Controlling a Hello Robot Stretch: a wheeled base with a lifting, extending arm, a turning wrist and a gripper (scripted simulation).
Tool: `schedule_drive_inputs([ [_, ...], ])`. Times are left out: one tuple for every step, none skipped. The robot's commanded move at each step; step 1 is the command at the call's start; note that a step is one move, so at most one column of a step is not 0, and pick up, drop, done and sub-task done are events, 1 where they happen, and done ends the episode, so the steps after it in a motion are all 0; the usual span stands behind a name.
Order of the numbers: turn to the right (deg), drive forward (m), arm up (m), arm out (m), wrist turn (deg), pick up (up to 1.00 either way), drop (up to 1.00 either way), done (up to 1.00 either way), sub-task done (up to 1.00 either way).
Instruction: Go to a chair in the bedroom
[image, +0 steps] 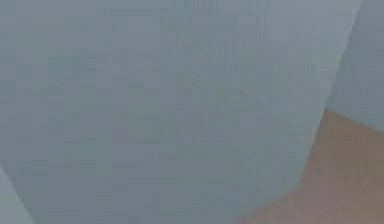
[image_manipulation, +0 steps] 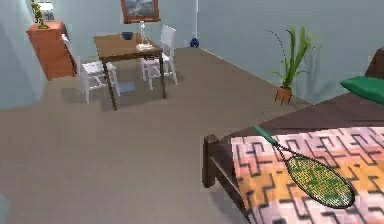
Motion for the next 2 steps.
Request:
schedule_drive_inputs([
  [45.0, 0.0, 0.0, 0.0, 0.0, 0.0, 0.0, 0.0, 0.0],
  [18.0, 0.0, 0.0, 0.0, 0.0, 0.0, 0.0, 0.0, 0.0],
])
